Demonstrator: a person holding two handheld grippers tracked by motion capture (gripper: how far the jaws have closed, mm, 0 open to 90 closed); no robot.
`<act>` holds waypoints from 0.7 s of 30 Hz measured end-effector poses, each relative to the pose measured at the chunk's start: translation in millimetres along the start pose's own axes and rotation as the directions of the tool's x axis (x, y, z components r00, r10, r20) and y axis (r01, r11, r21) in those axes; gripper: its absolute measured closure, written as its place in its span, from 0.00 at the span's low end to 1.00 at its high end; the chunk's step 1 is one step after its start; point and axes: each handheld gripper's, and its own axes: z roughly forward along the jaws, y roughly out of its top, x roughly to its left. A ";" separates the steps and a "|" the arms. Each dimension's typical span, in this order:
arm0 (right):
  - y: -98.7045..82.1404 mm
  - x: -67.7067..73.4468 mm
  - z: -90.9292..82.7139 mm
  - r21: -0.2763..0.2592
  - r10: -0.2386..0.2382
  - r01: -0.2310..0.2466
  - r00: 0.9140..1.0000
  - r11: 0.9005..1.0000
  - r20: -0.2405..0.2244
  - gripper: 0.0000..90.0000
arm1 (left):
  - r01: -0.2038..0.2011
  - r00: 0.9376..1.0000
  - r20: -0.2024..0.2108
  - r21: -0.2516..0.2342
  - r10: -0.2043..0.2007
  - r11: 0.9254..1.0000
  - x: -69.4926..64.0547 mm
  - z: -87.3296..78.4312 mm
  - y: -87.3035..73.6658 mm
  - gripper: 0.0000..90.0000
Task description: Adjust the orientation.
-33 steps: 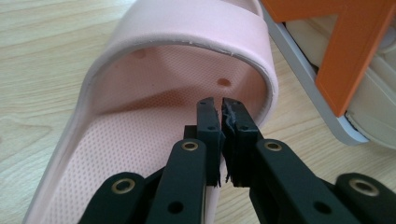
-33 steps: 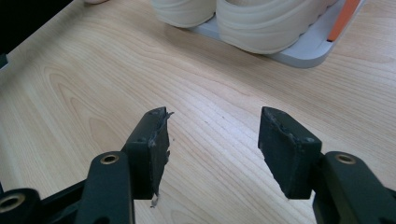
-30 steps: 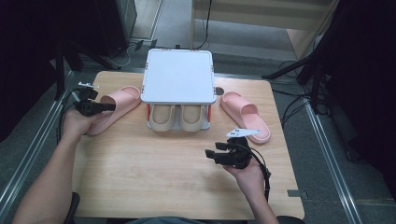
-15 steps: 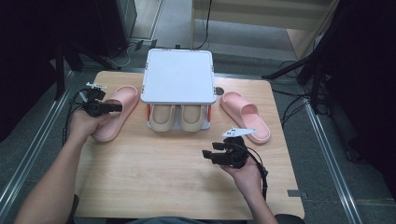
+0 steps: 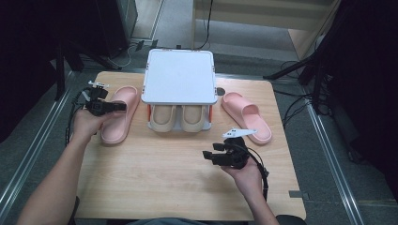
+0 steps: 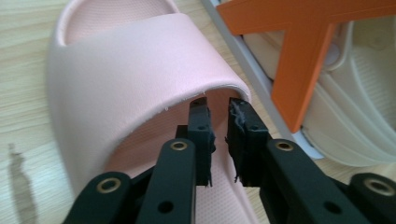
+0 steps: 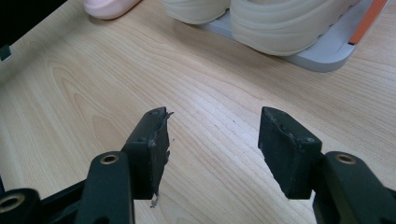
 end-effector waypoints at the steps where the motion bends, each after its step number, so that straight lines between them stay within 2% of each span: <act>1: 0.1 -0.2 -0.1 -0.001 0.001 -0.001 1.000 1.000 -0.001 0.49 | 0.004 1.000 0.003 -0.009 -0.004 1.000 0.9 -2.2 0.0 0.84; 5: 1.2 -0.1 0.5 -0.001 -0.004 0.004 1.000 1.000 -0.002 0.49 | 0.004 1.000 -0.005 -0.015 -0.004 1.000 1.0 -12.2 1.4 0.81; 9: 3.8 0.2 3.3 0.003 -0.015 0.015 1.000 1.000 -0.012 0.49 | -0.034 0.999 -0.023 0.004 0.034 0.999 -1.6 -21.4 0.5 0.73; 15: 9.6 1.9 10.1 0.010 -0.035 0.035 0.999 0.999 -0.029 0.48 | -0.006 1.000 -0.012 -0.024 0.006 1.000 1.8 -41.3 -4.4 0.68; 21: 15.5 4.4 18.3 0.023 -0.053 0.055 0.997 0.998 -0.053 0.48 | 0.014 1.000 -0.026 -0.041 -0.015 0.999 7.4 -56.3 -12.4 0.64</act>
